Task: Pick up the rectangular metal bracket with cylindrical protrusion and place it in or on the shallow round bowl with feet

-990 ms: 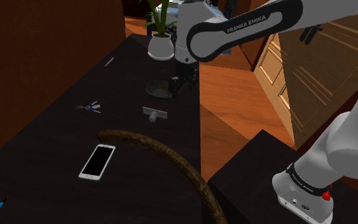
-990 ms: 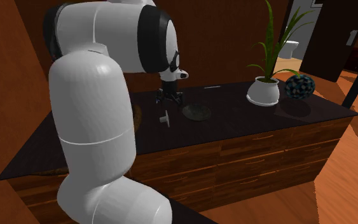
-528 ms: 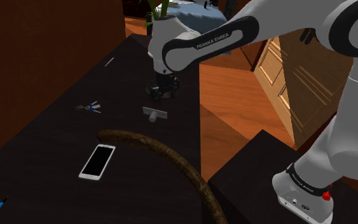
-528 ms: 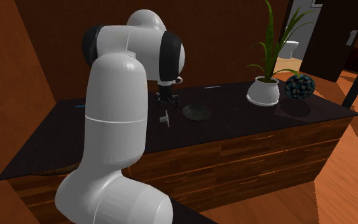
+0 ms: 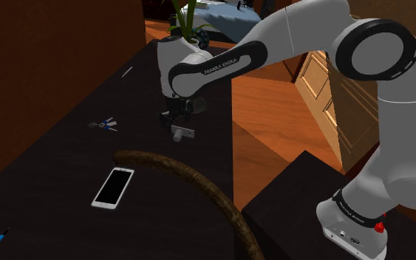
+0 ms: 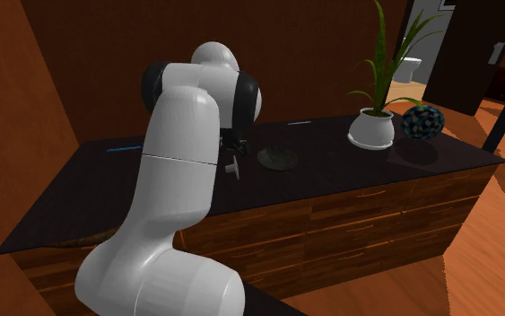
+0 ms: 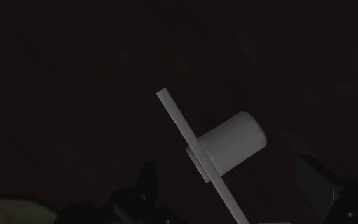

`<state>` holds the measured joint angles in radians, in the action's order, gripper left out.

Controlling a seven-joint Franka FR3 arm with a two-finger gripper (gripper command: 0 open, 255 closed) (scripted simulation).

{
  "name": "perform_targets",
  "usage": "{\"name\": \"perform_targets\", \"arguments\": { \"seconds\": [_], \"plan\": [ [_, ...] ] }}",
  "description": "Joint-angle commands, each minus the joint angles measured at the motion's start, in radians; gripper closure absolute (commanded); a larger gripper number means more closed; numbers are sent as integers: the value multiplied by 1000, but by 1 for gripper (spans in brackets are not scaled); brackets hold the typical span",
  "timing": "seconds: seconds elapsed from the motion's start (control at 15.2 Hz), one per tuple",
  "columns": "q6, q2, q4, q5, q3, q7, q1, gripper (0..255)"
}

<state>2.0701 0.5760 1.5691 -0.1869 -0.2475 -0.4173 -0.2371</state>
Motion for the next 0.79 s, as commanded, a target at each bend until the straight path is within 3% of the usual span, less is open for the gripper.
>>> {"name": "perform_targets", "arguments": {
  "seconds": [0.0, 0.73],
  "plan": [
    [20, 17, 3, -5, 3, -3, -2, 0],
    [57, 38, 19, -12, 7, -7, -3, 0]
  ]
}}
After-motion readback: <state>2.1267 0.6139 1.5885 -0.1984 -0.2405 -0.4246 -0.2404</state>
